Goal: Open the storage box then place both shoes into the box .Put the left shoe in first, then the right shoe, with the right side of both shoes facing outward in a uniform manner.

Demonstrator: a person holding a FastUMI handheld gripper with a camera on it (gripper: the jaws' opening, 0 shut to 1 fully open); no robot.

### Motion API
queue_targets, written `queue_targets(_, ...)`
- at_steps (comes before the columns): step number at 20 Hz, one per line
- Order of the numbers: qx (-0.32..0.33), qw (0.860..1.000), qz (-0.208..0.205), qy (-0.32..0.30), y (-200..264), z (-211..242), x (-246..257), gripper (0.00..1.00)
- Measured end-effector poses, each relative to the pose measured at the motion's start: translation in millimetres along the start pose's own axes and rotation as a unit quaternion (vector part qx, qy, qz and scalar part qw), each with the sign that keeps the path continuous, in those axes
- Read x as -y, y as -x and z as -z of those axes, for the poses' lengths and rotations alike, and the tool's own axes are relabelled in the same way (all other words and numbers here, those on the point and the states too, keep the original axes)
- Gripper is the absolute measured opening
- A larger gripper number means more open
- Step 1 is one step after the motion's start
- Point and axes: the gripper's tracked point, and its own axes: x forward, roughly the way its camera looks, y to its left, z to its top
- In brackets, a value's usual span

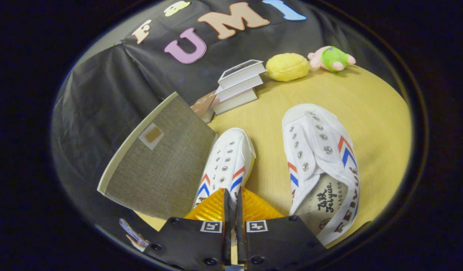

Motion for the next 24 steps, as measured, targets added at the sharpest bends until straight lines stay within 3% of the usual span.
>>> queue_targets(4, -0.028, 0.991, -0.078, -0.102, 11.7, 9.1, -22.2, 0.09)
queue_targets(7, -0.034, 0.986, -0.097, -0.133, 14.4, 13.0, -23.0, 0.09)
queue_targets(17, 0.052, 0.980, -0.141, -0.132, 73.8, -57.3, -58.6, 0.09)
queue_targets(24, 0.085, 0.975, -0.171, -0.114, 95.1, -103.1, -117.8, 0.09)
